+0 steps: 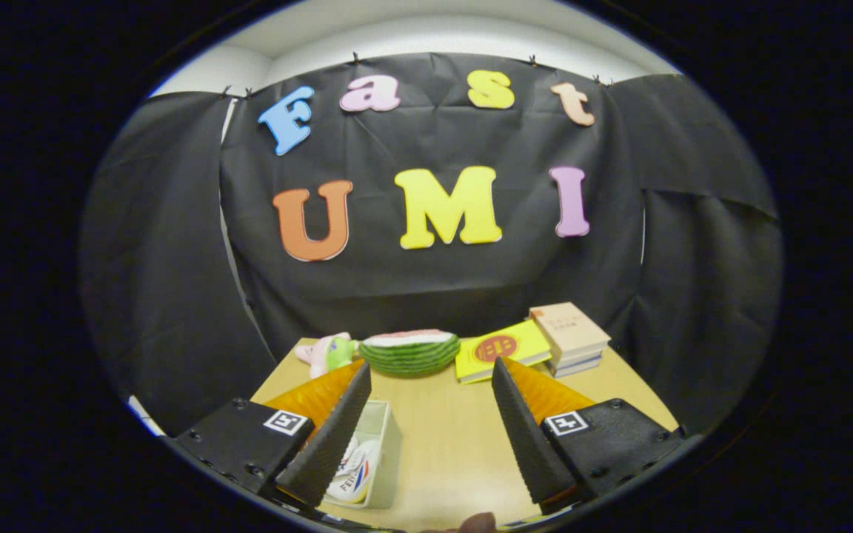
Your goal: Open the storage box then place both shoes into the box .Put the left shoe in first, then the right shoe, with the right side of both shoes facing outward in a uniform manner.
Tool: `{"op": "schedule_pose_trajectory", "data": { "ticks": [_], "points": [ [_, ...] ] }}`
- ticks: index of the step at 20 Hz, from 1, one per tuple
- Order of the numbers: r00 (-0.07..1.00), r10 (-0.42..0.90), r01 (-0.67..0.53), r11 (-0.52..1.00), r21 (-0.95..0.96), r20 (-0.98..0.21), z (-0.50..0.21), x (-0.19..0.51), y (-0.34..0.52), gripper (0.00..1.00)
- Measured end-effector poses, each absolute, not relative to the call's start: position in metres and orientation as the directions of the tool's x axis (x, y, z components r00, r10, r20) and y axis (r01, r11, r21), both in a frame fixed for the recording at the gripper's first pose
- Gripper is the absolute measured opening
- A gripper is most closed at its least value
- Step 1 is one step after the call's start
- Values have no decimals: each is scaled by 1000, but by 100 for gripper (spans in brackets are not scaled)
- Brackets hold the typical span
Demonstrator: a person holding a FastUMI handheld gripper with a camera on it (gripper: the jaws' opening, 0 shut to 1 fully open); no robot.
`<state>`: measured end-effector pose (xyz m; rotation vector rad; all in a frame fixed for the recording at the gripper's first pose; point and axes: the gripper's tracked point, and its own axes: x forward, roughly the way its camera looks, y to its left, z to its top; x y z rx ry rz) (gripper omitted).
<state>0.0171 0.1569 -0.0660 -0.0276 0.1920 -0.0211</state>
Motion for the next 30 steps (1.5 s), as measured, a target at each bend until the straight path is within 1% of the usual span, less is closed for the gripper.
{"op": "schedule_pose_trajectory", "data": {
  "ticks": [2,7,9,10,14,30],
  "points": [
    [988,-17,13,1000,-28,-152,-66,10,147,100],
    [998,-48,45,997,-55,-41,-44,-17,128,100],
    [999,-43,43,999,-33,-16,-44,-26,129,100],
    [999,-44,43,999,-23,-10,-32,-34,134,100],
    [998,-52,51,999,-12,-22,-40,-43,129,100],
    [995,-75,75,997,-3,-66,-47,-42,124,100]
  ]
}}
